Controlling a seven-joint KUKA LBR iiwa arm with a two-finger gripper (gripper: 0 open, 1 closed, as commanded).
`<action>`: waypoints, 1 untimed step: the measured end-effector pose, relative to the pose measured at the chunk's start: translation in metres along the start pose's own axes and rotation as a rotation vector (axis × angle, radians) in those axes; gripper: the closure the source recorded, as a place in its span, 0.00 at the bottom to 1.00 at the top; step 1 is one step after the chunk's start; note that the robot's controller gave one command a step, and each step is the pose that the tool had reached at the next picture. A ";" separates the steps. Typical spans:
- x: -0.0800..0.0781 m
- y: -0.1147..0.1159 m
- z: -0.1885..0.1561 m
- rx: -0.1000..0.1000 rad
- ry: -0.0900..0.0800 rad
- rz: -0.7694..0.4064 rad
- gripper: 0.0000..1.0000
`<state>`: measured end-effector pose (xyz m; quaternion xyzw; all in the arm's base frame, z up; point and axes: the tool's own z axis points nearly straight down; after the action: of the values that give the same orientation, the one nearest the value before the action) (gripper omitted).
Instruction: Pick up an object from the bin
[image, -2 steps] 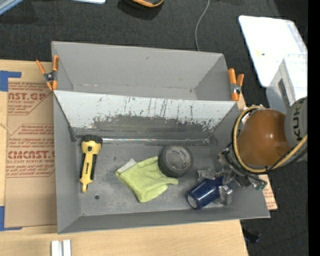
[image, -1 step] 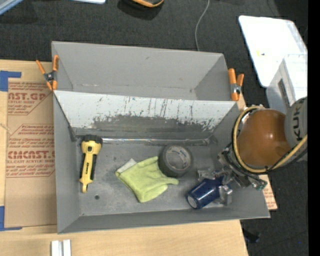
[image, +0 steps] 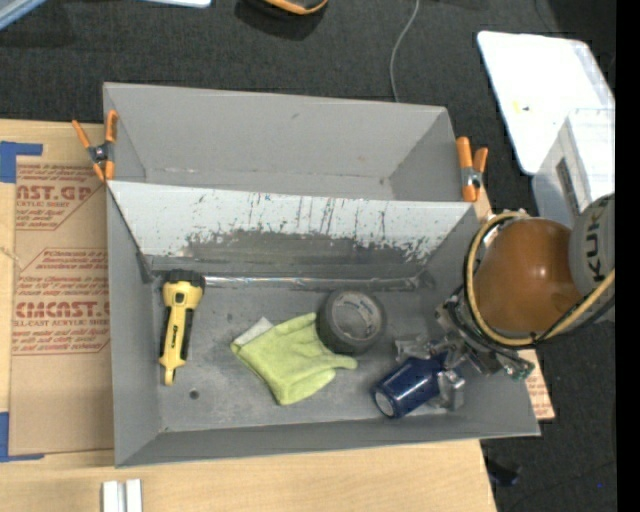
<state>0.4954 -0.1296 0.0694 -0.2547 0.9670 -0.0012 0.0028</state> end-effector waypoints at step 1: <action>0.000 0.000 0.000 0.000 0.000 0.000 1.00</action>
Offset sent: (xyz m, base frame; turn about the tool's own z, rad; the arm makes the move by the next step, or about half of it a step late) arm 0.0000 0.0000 0.0000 0.0000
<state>0.4954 -0.1296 0.0694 -0.2549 0.9670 -0.0012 0.0028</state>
